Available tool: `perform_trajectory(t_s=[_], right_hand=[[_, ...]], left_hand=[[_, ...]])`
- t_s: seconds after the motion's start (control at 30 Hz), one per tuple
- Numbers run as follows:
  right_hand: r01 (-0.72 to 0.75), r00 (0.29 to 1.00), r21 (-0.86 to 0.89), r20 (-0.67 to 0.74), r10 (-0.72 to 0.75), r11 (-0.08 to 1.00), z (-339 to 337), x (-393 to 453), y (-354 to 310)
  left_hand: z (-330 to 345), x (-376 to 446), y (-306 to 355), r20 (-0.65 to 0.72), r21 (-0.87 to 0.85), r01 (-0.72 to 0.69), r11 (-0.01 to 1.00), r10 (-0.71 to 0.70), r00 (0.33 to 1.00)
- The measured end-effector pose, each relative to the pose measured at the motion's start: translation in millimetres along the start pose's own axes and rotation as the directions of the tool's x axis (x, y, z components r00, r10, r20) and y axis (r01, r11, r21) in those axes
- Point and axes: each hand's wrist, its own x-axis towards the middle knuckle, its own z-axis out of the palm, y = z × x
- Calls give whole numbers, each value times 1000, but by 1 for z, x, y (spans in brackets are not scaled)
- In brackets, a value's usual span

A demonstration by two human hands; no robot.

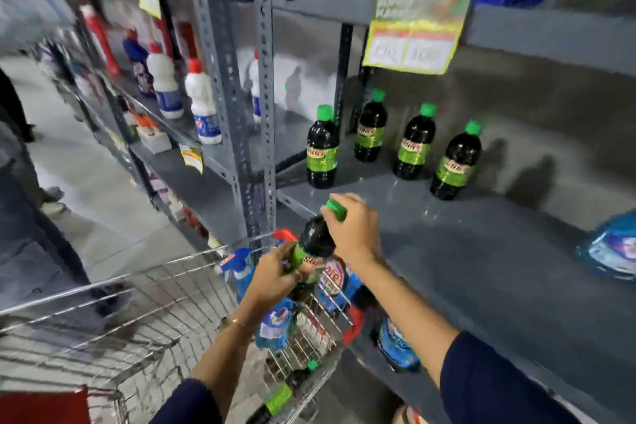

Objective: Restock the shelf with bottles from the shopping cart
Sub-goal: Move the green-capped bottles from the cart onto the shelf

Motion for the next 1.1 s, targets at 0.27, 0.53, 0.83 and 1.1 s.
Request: perform_trajectory(t_s=[0.27, 0.53, 0.83, 1.1], right_hand=[[93, 982, -61, -162, -102, 994, -70, 62, -8], [92, 982, -178, -145, -119, 980, -76, 105, 21], [138, 968, -216, -177, -177, 967, -69, 130, 39], [269, 893, -301, -278, -354, 915, -55, 107, 48]], left_hand=[[20, 66, 77, -57, 6, -145, 989, 145, 988], [70, 126, 76, 46, -182, -79, 980, 89, 995], [89, 160, 68, 96, -252, -103, 962, 130, 987], [65, 138, 48, 22, -200, -26, 979, 31, 999]])
